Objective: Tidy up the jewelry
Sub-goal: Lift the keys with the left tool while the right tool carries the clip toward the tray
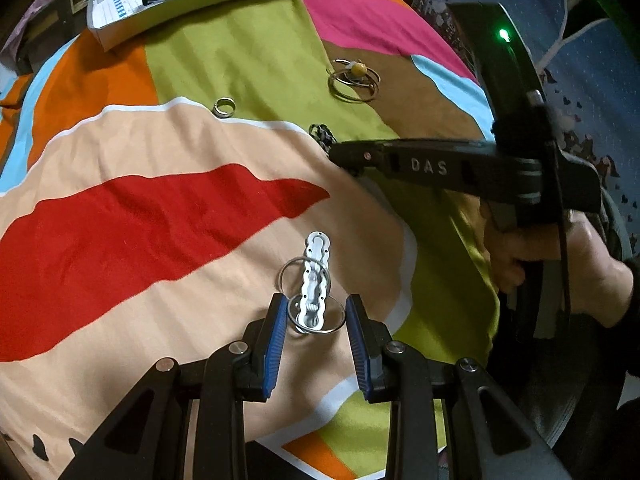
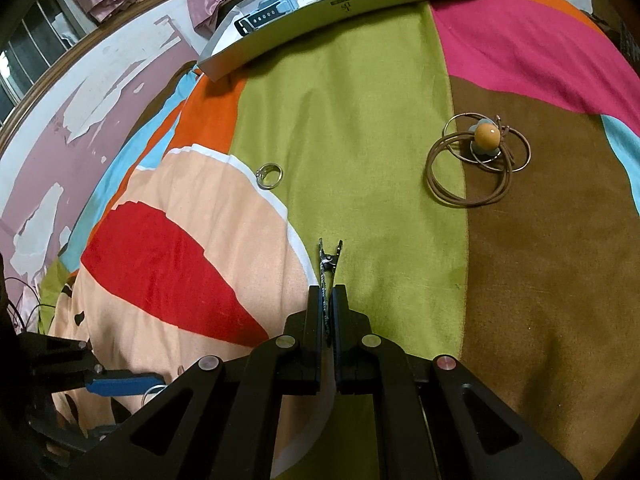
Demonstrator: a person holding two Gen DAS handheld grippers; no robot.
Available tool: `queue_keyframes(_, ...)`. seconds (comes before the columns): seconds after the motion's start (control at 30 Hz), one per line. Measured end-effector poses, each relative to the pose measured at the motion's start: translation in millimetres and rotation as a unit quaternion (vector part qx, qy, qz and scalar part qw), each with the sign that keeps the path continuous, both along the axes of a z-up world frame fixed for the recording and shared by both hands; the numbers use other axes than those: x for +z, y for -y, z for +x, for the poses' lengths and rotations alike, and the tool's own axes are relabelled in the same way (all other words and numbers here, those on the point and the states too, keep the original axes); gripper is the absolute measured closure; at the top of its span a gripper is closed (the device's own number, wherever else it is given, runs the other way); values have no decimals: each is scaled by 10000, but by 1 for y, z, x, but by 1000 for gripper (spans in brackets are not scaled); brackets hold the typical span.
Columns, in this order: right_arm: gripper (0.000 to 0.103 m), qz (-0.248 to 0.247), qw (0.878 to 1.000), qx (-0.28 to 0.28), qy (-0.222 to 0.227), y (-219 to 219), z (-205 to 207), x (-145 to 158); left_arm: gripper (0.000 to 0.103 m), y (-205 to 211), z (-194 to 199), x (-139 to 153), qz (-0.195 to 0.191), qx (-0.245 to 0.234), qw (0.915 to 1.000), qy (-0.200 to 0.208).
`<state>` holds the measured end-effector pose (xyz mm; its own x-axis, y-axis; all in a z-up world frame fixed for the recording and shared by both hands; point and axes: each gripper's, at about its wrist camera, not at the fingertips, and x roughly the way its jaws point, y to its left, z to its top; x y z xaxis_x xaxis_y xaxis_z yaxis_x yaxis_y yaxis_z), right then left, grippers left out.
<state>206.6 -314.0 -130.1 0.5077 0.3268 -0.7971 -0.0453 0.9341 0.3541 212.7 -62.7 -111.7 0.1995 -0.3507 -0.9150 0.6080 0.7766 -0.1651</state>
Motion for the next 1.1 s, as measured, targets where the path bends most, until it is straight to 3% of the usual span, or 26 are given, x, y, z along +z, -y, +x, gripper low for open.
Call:
queue_keyframes(0.2, 98, 50, 10000, 15, 83, -1, -1, 2, 75, -5, 4, 7, -152, 271, 9995, 107)
queue_keyframes(0.4, 98, 203, 9990, 113, 381, -6, -4, 13, 75, -24, 19, 24, -835, 707, 9940, 42)
queue_keyframes(0.57, 98, 259, 9982, 112, 524, -6, -6, 19, 75, -38, 29, 29, -1411, 1069, 9841, -127)
queue_keyframes(0.83, 98, 307, 9968, 101, 731, -4, -8, 26, 75, -44, 32, 37, -1673, 1224, 9782, 77)
queue_keyframes(1.1, 98, 322, 9916, 243, 1231, -8, -16, 47, 75, -52, 32, 52, -1719, 1461, 9717, 694)
